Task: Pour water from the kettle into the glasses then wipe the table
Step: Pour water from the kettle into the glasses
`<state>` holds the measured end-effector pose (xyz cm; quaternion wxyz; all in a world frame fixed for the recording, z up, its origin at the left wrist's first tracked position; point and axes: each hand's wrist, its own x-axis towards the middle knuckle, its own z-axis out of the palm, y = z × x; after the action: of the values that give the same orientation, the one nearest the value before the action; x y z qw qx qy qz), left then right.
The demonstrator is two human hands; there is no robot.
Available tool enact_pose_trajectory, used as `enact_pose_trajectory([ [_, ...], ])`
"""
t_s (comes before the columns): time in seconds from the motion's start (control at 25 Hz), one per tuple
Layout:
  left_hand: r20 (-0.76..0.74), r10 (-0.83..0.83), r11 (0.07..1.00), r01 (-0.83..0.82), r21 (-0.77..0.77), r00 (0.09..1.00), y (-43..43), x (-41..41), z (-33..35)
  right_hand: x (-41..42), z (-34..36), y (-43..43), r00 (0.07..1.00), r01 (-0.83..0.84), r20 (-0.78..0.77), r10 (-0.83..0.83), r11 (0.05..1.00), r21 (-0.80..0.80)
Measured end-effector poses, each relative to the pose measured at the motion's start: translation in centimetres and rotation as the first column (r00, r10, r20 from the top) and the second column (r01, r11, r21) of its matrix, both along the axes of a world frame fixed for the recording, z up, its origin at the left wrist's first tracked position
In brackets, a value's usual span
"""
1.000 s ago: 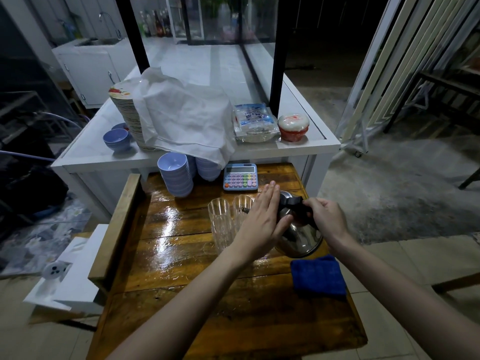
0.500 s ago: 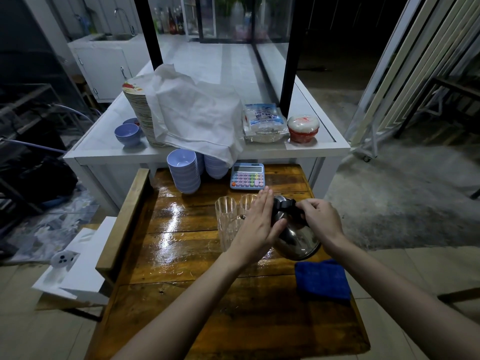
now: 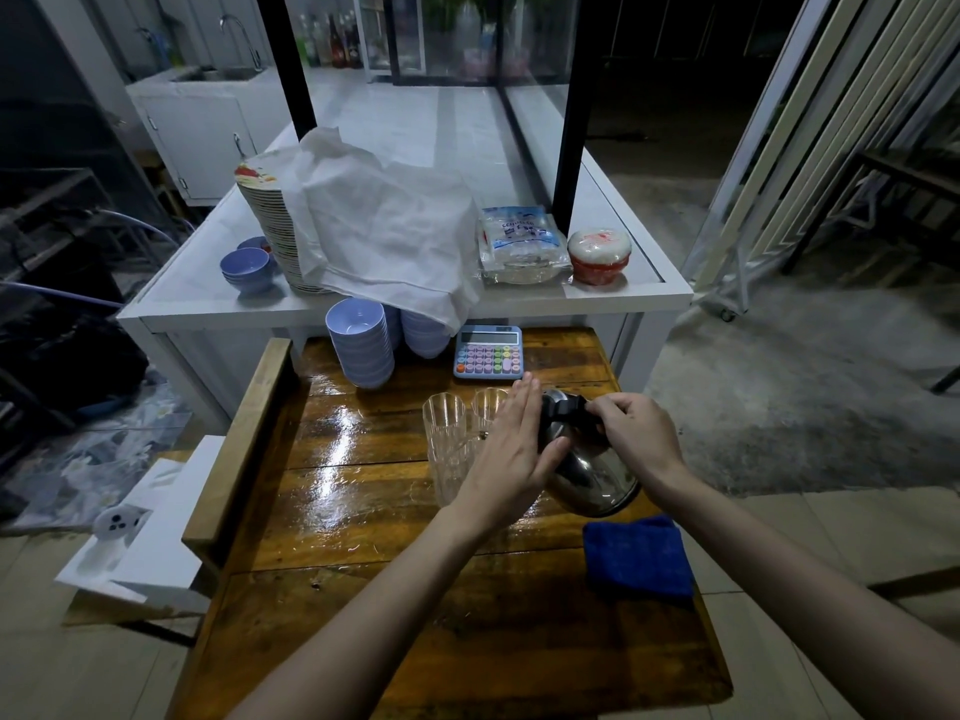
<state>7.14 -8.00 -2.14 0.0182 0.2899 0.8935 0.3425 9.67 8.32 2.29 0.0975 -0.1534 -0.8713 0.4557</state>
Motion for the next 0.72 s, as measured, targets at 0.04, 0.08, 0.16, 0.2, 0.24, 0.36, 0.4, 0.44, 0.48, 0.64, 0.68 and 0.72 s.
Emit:
enact_pose_trajectory([
  [0.04, 0.002, -0.001, 1.000, 0.001, 0.003, 1.000, 0.06, 0.03, -0.01, 0.00, 0.03, 0.05, 1.000, 0.000, 0.003, 0.000, 1.000, -0.002],
  [0.08, 0.003, -0.001, 1.000, 0.001, 0.004, 1.000, 0.08, 0.07, 0.00, -0.01, 0.08, 0.07, 1.000, -0.002, 0.005, 0.002, 1.000, -0.006],
  [0.16, 0.000, 0.003, 1.000, -0.003, 0.002, 1.000, 0.07, -0.01, 0.00, -0.06, 0.18, 0.02, 1.000, -0.006, 0.009, 0.006, 1.000, -0.011],
  [0.2, -0.002, 0.003, 1.000, -0.003, 0.001, 1.000, 0.06, -0.09, -0.02, -0.08, 0.18, 0.01, 1.000, -0.004, 0.011, 0.005, 1.000, -0.009],
  [0.24, -0.003, 0.002, 1.000, -0.002, 0.001, 1.000, 0.06, -0.12, -0.03, -0.06, 0.19, 0.02, 1.000, -0.004, 0.012, 0.004, 1.000, -0.008],
  [0.36, -0.006, 0.009, 1.000, -0.009, 0.000, 1.000, 0.00, -0.15, -0.05, -0.10, 0.26, -0.04, 1.000, -0.012, 0.022, 0.012, 1.000, -0.015],
  [0.4, -0.005, 0.010, 1.000, -0.010, 0.000, 1.000, -0.03, -0.17, -0.09, -0.17, 0.25, -0.10, 1.000, -0.014, 0.023, 0.014, 1.000, -0.018],
  [0.44, -0.001, 0.010, 1.000, -0.010, -0.001, 1.000, -0.06, -0.19, -0.15, -0.21, 0.22, -0.14, 1.000, -0.015, 0.024, 0.015, 1.000, -0.020],
  [0.48, 0.002, 0.012, 1.000, -0.012, -0.001, 1.000, -0.07, -0.18, -0.20, -0.24, 0.22, -0.18, 1.000, -0.017, 0.025, 0.018, 1.000, -0.022],
  [0.64, 0.004, 0.016, 1.000, -0.016, -0.009, 1.000, -0.17, -0.09, -0.18, -0.10, 0.31, -0.30, 0.999, -0.027, 0.028, 0.028, 1.000, -0.015],
  [0.68, 0.005, 0.015, 1.000, -0.015, -0.013, 1.000, -0.19, -0.06, -0.15, -0.06, 0.36, -0.34, 0.999, -0.030, 0.025, 0.030, 0.999, -0.014],
  [0.72, 0.006, 0.015, 1.000, -0.015, -0.016, 1.000, -0.21, -0.05, -0.12, -0.01, 0.38, -0.35, 0.999, -0.033, 0.021, 0.033, 0.999, -0.015],
])
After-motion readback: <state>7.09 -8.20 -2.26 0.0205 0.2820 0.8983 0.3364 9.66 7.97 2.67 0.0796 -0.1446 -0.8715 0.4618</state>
